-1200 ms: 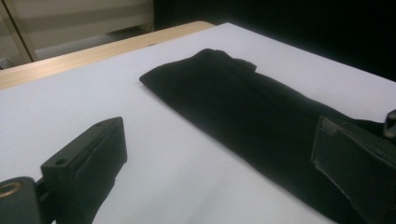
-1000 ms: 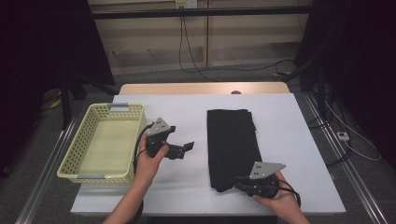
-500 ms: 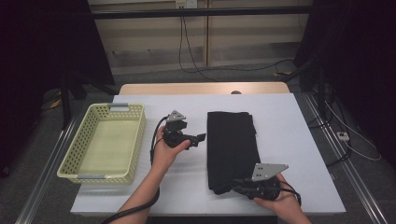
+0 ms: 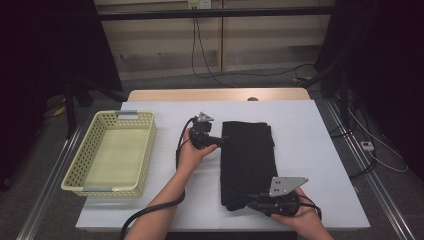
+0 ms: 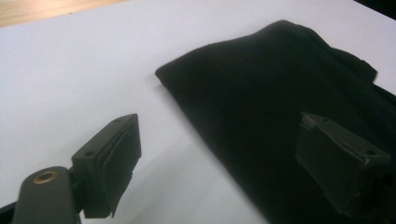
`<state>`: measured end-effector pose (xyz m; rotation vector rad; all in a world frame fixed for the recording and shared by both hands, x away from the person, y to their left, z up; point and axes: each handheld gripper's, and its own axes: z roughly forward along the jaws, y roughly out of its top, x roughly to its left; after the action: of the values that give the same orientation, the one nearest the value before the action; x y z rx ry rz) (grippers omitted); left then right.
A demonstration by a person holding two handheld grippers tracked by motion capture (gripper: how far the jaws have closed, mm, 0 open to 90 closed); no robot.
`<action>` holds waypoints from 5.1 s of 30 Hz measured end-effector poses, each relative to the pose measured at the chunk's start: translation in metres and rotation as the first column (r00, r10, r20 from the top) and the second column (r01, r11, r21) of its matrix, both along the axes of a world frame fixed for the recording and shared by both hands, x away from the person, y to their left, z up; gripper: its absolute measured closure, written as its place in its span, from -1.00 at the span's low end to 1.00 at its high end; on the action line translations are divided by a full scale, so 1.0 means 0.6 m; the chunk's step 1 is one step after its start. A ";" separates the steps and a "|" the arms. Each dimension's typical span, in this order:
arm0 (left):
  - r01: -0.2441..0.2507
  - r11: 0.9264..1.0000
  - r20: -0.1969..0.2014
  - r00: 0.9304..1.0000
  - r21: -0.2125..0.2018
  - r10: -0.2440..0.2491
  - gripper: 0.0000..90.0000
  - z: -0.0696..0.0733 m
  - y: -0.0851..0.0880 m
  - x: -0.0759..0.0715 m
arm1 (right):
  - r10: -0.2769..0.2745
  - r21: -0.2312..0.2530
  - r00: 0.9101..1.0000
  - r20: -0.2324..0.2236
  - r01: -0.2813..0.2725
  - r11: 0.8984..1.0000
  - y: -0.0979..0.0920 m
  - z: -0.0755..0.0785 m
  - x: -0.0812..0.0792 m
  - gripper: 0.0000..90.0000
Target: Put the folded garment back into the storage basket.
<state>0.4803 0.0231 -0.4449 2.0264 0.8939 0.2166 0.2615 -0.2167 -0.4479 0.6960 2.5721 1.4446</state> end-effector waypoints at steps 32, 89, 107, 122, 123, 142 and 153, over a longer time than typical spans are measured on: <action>-0.007 0.997 -0.089 0.996 0.073 0.013 0.18 -0.022 -0.061 0.028 | 0.066 0.017 0.998 0.012 -0.066 0.998 0.010 0.005 -0.011 0.75; -0.045 0.970 -0.185 0.979 0.239 0.091 0.84 0.247 0.028 0.046 | 0.023 0.260 0.995 0.096 -0.047 0.964 0.120 0.087 0.022 0.75; -0.085 0.947 -0.190 0.970 0.309 0.149 0.85 0.281 0.059 0.051 | 0.041 0.289 0.992 0.123 -0.076 0.954 0.161 0.103 0.032 0.75; -0.127 0.939 -0.185 0.963 0.321 0.194 0.84 0.297 0.099 0.055 | 0.046 0.307 0.991 0.126 -0.083 0.948 0.192 0.109 0.043 0.75; -0.136 0.939 -0.188 0.961 0.316 0.202 0.85 0.297 0.101 0.055 | 0.046 0.306 0.991 0.126 -0.083 0.948 0.194 0.109 0.044 0.75; -0.164 0.926 -0.184 0.954 0.340 0.237 0.85 0.315 0.132 0.060 | 0.055 0.327 0.991 0.124 -0.093 0.940 0.229 0.115 0.059 0.75; -0.176 0.917 -0.179 0.951 0.357 0.252 0.85 0.330 0.149 0.058 | 0.058 0.332 0.989 0.136 -0.101 0.938 0.241 0.122 0.061 0.75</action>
<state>0.5154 0.1125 -0.2468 2.2979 1.2985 0.2852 0.2982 -0.0724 -0.3749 0.5213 2.3060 1.9189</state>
